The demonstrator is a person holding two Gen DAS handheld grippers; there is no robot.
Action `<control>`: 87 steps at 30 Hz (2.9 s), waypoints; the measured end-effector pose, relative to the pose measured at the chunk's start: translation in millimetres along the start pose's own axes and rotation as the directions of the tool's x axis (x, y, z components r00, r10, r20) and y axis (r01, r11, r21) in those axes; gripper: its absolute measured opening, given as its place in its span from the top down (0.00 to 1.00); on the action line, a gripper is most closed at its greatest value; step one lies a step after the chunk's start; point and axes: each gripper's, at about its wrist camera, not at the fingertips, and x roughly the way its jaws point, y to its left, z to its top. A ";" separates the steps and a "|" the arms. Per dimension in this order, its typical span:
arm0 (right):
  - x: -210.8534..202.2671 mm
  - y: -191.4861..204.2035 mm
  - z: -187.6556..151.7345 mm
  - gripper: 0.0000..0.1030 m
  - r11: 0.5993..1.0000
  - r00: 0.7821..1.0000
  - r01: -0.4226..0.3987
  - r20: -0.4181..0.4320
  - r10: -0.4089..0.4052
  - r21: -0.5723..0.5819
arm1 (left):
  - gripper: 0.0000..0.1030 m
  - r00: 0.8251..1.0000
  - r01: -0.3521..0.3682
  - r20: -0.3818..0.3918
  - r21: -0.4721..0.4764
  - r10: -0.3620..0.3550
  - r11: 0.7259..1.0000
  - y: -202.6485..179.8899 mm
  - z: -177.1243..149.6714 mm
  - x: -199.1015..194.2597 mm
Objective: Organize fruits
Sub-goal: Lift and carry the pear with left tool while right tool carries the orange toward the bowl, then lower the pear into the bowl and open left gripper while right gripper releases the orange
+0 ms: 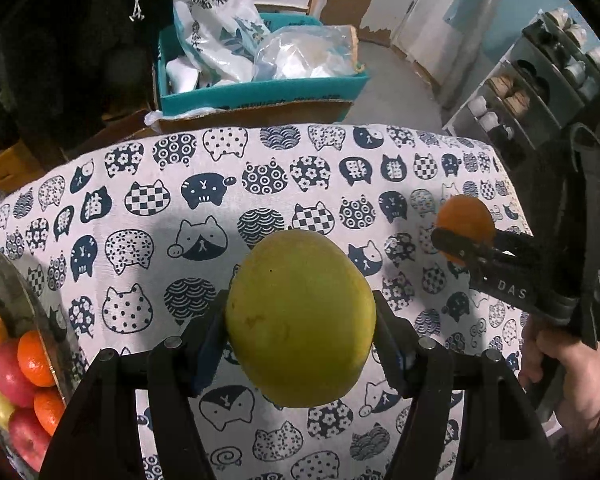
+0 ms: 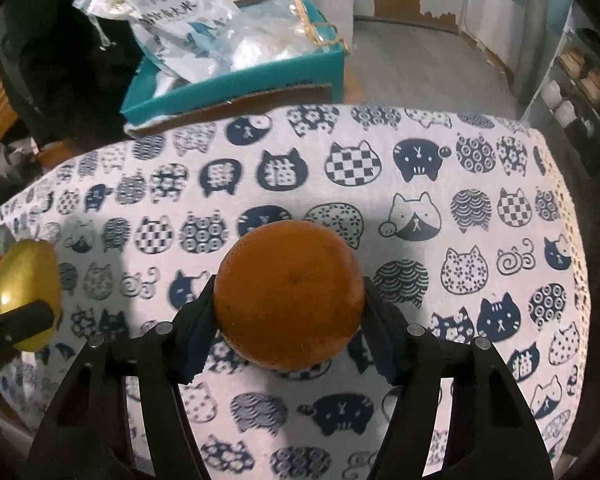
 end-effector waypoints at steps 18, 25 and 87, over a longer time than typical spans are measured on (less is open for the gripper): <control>-106.1 52.4 -5.0 0.37 0.995 0.984 -0.041 0.168 0.057 -0.092 | 0.34 0.994 -0.002 0.112 0.031 -0.002 1.000 -5.6 -16.6 -74.6; -137.6 72.2 -6.2 0.37 0.990 0.969 -0.079 0.224 0.103 -0.114 | 0.34 0.988 0.015 0.154 0.021 -0.018 1.000 -0.9 -24.2 -104.2; -125.3 309.0 16.0 0.37 0.876 0.921 -0.300 0.125 0.369 -0.378 | 0.34 0.940 -0.068 0.304 -0.279 0.155 0.958 196.0 -106.2 -207.1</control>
